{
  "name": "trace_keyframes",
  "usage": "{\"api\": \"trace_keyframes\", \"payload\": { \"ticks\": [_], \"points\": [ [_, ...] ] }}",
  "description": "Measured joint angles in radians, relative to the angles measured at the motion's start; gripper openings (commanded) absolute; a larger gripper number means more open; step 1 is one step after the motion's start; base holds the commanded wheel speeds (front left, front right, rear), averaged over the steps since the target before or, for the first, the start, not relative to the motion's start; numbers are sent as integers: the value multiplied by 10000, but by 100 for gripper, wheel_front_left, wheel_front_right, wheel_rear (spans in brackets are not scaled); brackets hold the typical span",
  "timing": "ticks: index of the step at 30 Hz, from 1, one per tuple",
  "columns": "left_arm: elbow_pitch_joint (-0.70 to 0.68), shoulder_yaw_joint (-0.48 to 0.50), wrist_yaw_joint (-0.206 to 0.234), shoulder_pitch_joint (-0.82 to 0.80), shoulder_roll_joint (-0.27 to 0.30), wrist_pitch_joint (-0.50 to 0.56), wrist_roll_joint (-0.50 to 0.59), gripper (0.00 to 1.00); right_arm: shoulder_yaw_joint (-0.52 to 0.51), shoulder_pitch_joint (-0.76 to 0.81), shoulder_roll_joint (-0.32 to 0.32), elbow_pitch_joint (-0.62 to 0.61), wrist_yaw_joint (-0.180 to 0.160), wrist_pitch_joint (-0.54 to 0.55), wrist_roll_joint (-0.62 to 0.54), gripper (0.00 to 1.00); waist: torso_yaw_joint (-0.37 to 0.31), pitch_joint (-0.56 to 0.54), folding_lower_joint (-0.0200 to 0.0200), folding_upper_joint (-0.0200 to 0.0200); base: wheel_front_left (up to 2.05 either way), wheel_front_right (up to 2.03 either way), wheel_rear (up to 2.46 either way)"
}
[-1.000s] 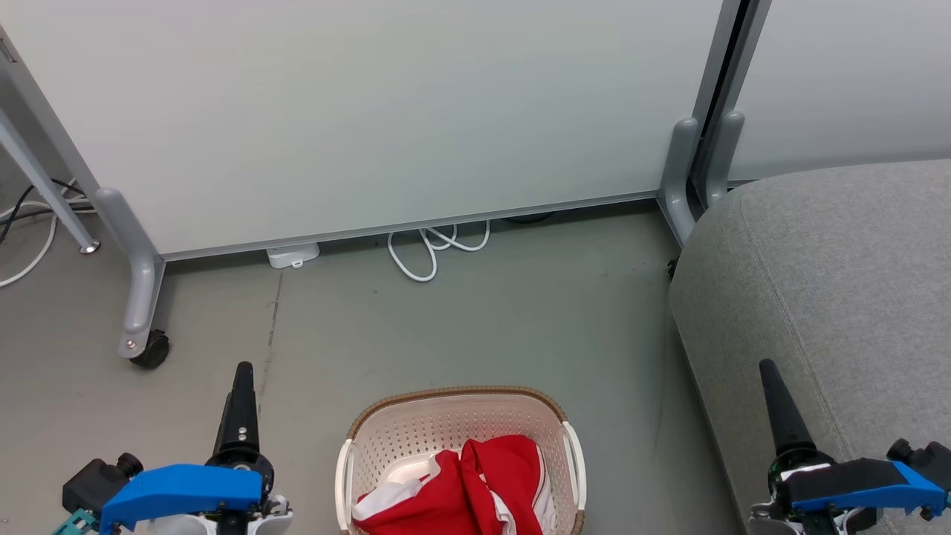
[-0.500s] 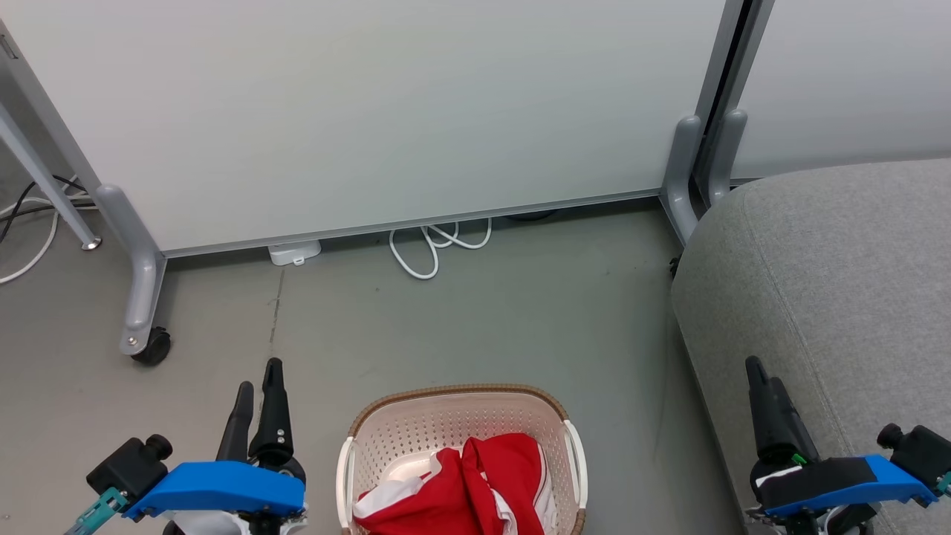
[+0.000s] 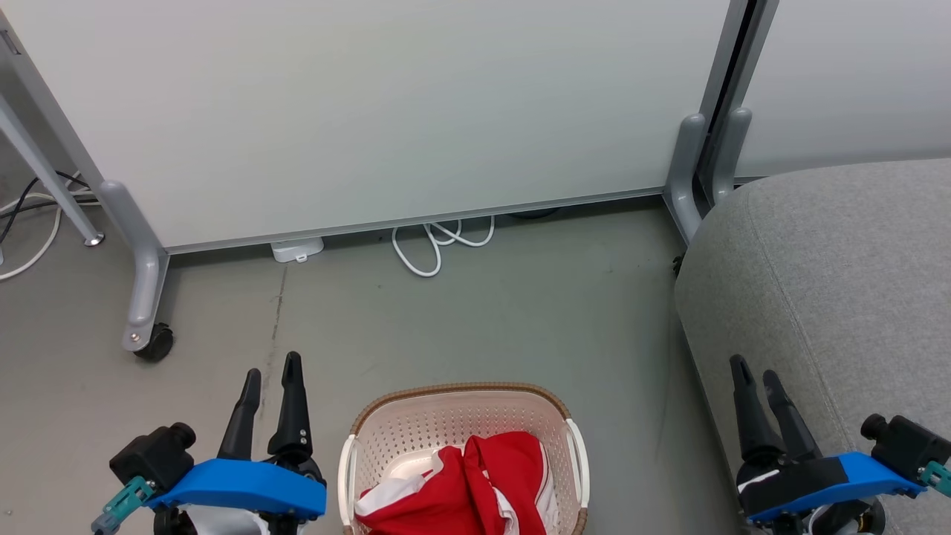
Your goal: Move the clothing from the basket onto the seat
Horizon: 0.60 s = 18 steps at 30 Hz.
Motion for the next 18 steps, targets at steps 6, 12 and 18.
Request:
{"api": "trace_keyframes", "payload": {
  "ticks": [6, 12, 18],
  "points": [
    [-35, -63, -35, -1, 4, -178, 665, 100, 0, 7, -10, -17, 0, -86, -698, 100, 6, -10, 0, 0, 0, 0, 0],
    [-31, -144, -59, 0, 12, -334, 1338, 100, -8, 55, -15, -73, 2, -209, -1344, 100, 0, -11, 0, 0, 0, 0, 0],
    [-4, -209, -73, 0, 17, -462, 1965, 100, -13, 63, -21, -130, 2, -324, -1952, 100, -12, -3, 0, 0, 0, 0, 0]
  ]
}}
